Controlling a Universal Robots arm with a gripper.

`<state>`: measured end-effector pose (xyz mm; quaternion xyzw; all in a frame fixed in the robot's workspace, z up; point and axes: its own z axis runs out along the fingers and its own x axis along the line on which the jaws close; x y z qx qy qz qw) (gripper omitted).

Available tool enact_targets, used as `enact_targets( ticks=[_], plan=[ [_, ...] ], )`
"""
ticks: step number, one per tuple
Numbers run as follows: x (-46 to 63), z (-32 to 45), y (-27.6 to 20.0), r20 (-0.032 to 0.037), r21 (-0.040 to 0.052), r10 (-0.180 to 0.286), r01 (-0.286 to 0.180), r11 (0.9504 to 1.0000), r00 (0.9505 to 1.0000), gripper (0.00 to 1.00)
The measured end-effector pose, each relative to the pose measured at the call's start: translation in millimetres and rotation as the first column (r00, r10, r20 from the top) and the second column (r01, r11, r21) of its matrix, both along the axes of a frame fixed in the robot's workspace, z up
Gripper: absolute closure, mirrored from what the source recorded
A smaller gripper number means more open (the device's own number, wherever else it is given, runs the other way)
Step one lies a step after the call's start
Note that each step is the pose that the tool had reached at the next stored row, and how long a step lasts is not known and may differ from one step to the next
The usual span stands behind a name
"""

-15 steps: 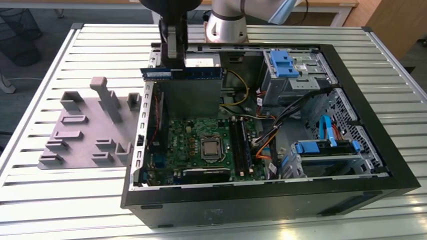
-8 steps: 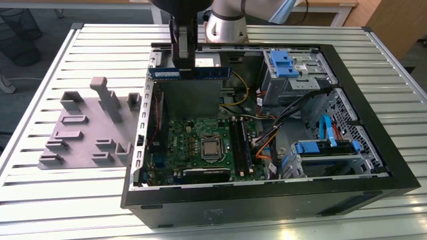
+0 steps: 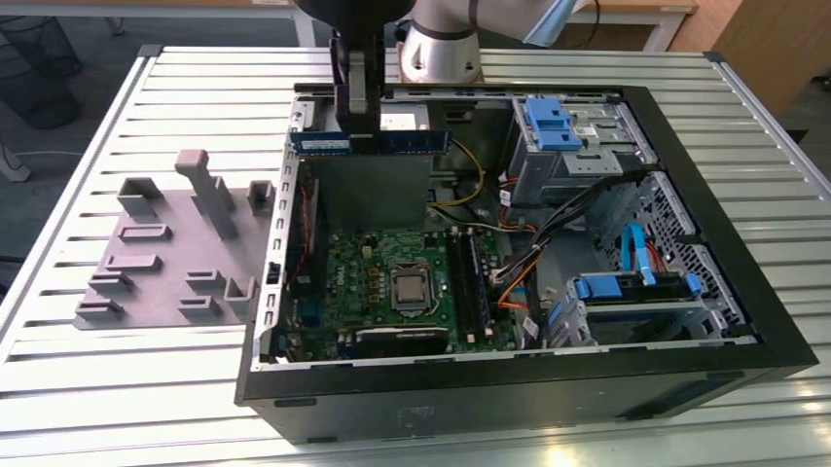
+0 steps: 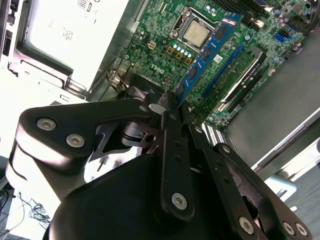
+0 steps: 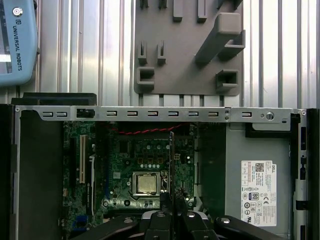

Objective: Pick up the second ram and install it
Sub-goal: 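Insert the second ram into the second slot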

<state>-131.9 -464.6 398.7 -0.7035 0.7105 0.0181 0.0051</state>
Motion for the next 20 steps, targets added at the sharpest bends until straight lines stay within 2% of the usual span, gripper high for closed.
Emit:
enact_targets(
  ticks=[6,20],
  plan=[
    [0.0,0.0,0.0,0.0000,0.0000,-0.005,0.005,1.0000,1.0000,0.86],
    [0.0,-0.2,0.0,0.0000,0.0000,-0.080,0.080,0.9968,0.9968,0.86]
  ],
)
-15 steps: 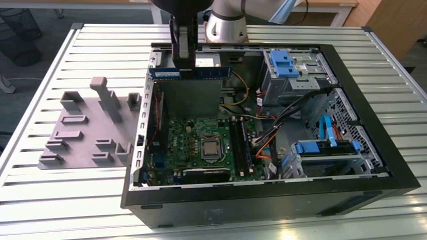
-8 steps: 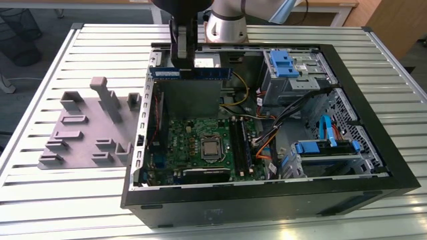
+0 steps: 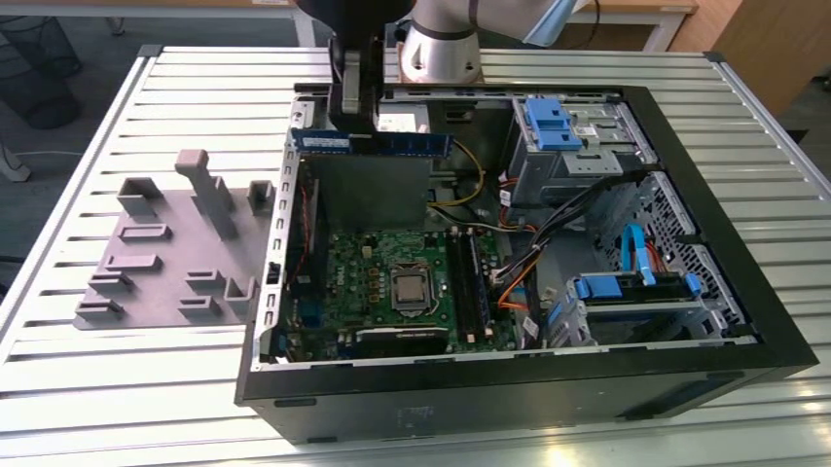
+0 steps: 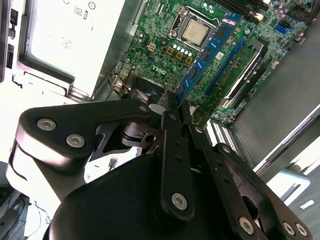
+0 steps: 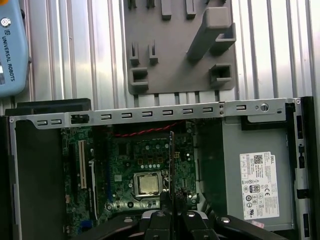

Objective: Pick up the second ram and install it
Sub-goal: 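Insert the second ram into the second slot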

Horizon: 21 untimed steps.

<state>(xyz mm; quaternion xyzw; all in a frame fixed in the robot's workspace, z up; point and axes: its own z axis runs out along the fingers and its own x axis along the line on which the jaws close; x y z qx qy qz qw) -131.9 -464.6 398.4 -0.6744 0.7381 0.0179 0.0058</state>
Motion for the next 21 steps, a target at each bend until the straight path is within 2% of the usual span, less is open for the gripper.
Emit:
enact_targets(
  ticks=[11,21],
  plan=[
    [0.0,-0.2,0.0,0.0000,0.0000,-0.050,0.050,0.9987,0.9987,0.86],
    [0.0,-0.5,0.0,0.0000,0.0000,-0.095,0.095,0.9955,0.9955,0.86]
  ],
)
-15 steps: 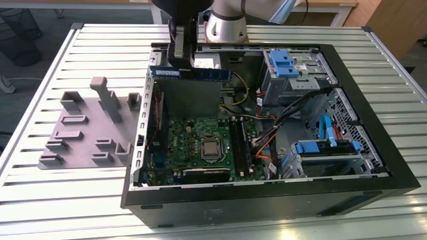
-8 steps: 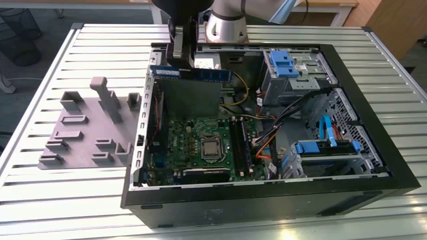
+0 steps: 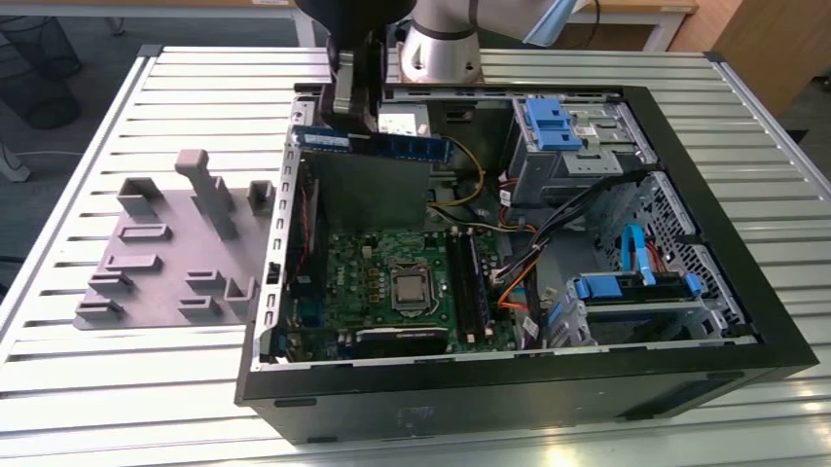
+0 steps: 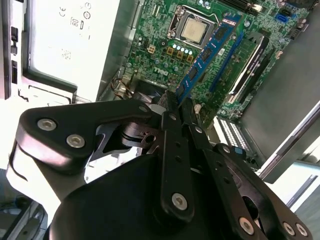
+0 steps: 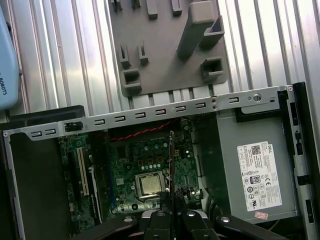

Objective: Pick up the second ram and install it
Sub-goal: 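Insert the second ram into the second slot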

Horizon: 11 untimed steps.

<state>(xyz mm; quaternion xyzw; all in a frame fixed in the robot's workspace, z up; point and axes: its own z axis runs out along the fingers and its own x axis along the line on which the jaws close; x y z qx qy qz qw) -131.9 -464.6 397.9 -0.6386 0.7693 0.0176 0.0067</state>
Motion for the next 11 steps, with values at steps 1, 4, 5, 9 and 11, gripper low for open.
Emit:
enact_targets(
  ticks=[1,4,5,9,11],
  plan=[
    [0.0,0.0,0.0,0.0000,0.0000,-0.005,0.005,1.0000,1.0000,0.86],
    [0.0,-0.1,0.0,0.0000,0.0000,-0.019,0.019,0.9998,0.9998,0.86],
    [0.0,-0.1,0.0,0.0000,0.0000,-0.023,0.023,0.9997,0.9997,0.86],
    [0.0,-0.2,0.0,0.0000,0.0000,-0.039,0.039,0.9992,0.9992,0.86],
    [0.0,-0.2,0.0,0.0000,0.0000,-0.047,0.047,0.9989,0.9989,0.86]
  ],
)
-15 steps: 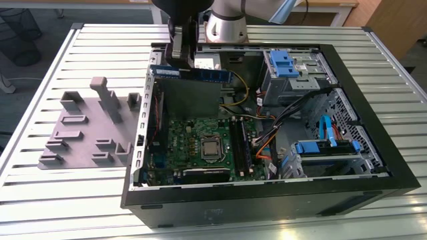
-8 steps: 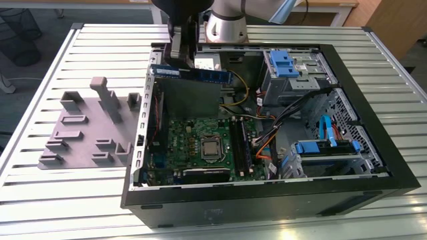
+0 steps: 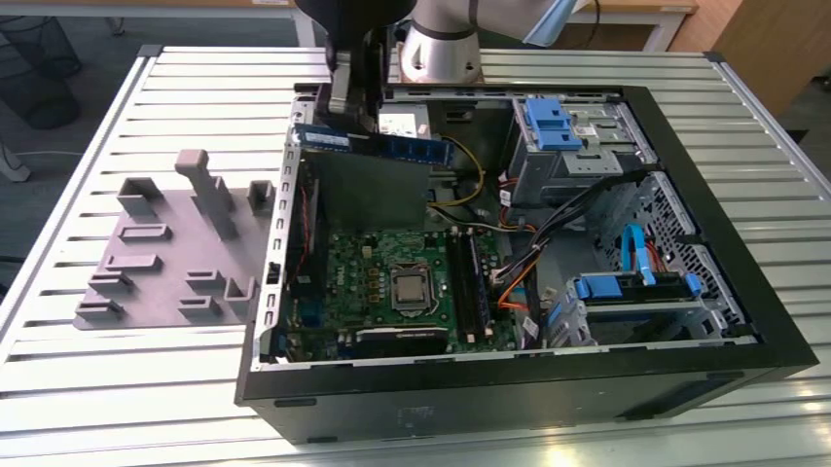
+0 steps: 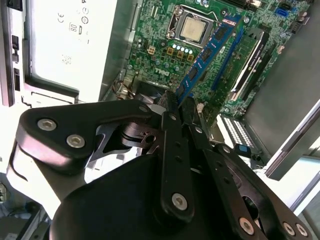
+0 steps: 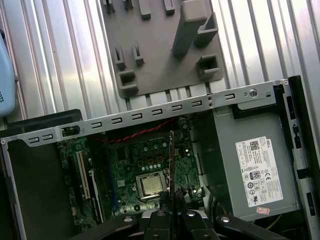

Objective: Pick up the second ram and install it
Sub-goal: 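Insert the second ram into the second slot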

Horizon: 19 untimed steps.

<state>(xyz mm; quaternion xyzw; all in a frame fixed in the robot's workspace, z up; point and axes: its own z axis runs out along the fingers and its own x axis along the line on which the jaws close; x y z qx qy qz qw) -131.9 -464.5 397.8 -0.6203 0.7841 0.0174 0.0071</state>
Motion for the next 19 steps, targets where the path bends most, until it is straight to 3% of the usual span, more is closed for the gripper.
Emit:
enact_targets(
  ticks=[19],
  plan=[
    [0.0,0.0,0.0,0.0000,0.0000,-0.015,0.015,0.9999,0.9999,0.86]
  ],
)
